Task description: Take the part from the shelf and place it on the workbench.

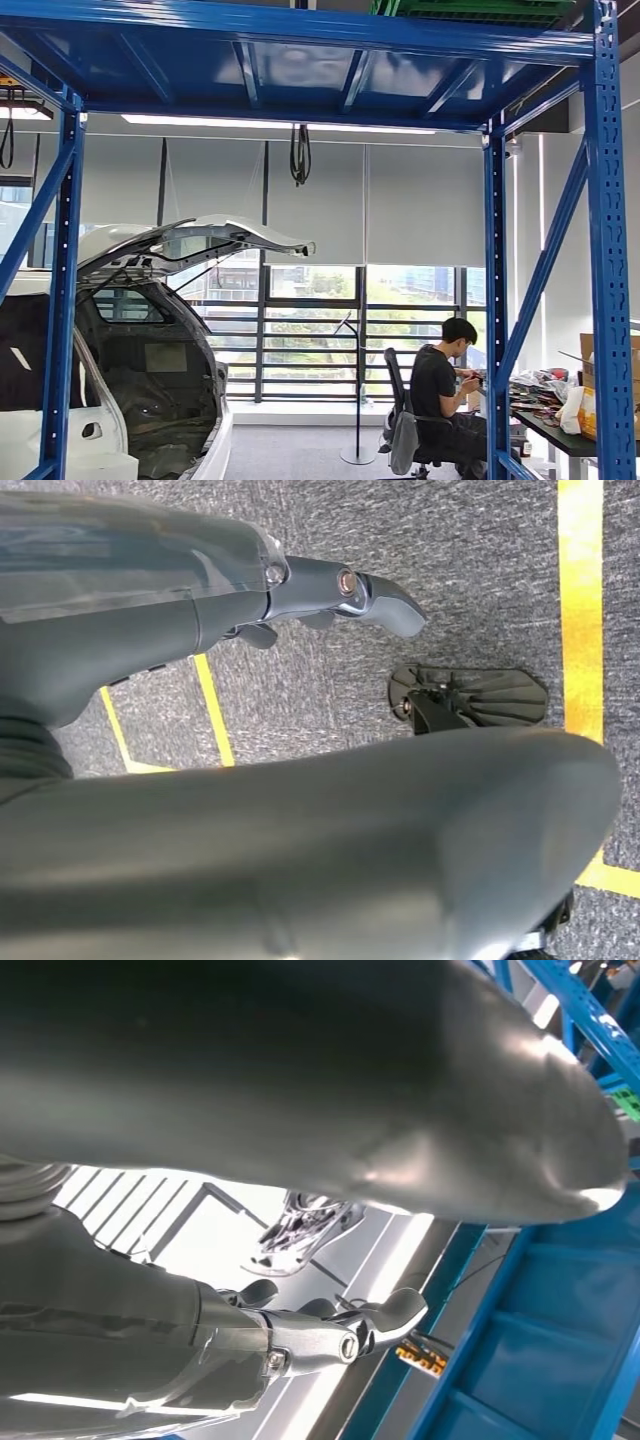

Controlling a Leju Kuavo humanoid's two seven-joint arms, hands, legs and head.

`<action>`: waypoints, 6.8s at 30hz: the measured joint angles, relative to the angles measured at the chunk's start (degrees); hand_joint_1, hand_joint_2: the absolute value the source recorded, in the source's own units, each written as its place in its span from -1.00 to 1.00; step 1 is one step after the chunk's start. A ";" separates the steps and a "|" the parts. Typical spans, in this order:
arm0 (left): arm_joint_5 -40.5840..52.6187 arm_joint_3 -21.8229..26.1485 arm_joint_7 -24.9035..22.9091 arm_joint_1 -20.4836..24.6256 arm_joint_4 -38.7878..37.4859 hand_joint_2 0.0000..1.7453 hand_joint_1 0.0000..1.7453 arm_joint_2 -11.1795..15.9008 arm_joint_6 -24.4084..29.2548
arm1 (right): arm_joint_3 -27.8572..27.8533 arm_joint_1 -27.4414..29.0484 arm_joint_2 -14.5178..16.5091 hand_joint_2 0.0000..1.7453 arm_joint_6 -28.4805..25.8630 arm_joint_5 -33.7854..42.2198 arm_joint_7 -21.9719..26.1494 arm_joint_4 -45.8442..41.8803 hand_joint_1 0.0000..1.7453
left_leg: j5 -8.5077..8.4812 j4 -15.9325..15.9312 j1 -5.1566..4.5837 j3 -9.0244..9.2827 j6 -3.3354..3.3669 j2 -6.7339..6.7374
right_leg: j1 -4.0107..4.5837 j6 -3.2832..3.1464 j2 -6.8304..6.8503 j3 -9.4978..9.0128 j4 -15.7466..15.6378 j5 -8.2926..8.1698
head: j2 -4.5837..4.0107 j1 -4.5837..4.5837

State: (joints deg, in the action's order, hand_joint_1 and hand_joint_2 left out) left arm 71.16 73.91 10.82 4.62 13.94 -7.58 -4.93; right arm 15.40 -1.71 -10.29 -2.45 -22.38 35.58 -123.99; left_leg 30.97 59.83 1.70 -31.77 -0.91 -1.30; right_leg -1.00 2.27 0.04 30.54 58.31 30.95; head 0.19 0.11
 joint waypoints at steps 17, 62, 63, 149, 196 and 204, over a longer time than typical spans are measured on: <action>0.27 -0.10 0.26 -0.08 0.00 -1.00 -1.00 0.04 -0.14 | -0.46 0.09 0.00 -1.00 0.42 -1.25 0.51 -0.04 -1.00 | -0.61 -0.74 -0.66 0.03 0.84 0.01 | -0.73 0.36 0.13 -0.23 -0.85 -0.67 | 0.01 0.00; 1.41 -0.34 0.86 -0.25 0.00 -1.00 -1.00 0.25 -0.44 | -1.04 0.44 0.16 -1.00 -1.75 -2.84 1.14 -0.37 -1.00 | -1.83 -0.49 -0.71 -1.59 2.04 0.71 | 0.23 0.40 0.39 1.22 3.57 2.80 | 0.01 0.03; 1.45 -0.39 0.90 -0.18 0.00 -1.00 -1.00 0.28 -0.45 | -1.12 0.40 0.15 -1.00 -1.74 -2.67 1.27 -0.38 -1.00 | -1.73 -0.60 -0.71 -1.36 2.25 0.72 | 0.19 0.59 0.33 3.03 7.02 4.26 | 0.01 0.02; 1.90 0.96 2.39 -0.15 -0.33 -1.00 -1.00 1.55 1.14 | -15.15 4.36 2.96 1.00 -8.89 -52.07 -35.42 23.88 -1.00 | -2.13 0.07 -0.59 -2.39 1.53 1.07 | 0.40 -0.06 -0.37 -1.26 -1.30 0.28 | 0.01 -0.02; 4.98 -3.20 3.05 0.91 -0.33 -1.00 -1.00 1.96 0.21 | -9.65 -28.22 9.78 1.00 -7.77 -59.71 -37.78 65.38 -1.00 | -2.18 0.07 -0.60 -2.33 1.46 1.08 | 0.39 -0.06 -0.34 -1.31 -1.19 0.28 | 0.01 -0.02; 4.38 -3.20 2.68 1.01 -0.39 -1.00 -1.00 1.82 0.21 | -6.73 -32.60 13.44 1.00 -6.26 -57.74 -36.45 71.22 -1.00 | -2.19 0.07 -0.60 -2.33 1.45 1.08 | 0.39 -0.06 -0.35 -1.29 -1.15 0.28 | 0.01 -0.02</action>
State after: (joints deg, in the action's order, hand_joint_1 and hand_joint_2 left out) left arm 75.53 70.71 13.50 5.63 13.55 -5.76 -4.72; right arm 8.67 -34.31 3.14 -8.70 -80.12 -0.86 -52.78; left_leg 28.79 59.91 1.10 -34.10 0.55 -0.22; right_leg -0.60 2.21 -0.32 29.25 57.17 31.24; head 0.20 0.09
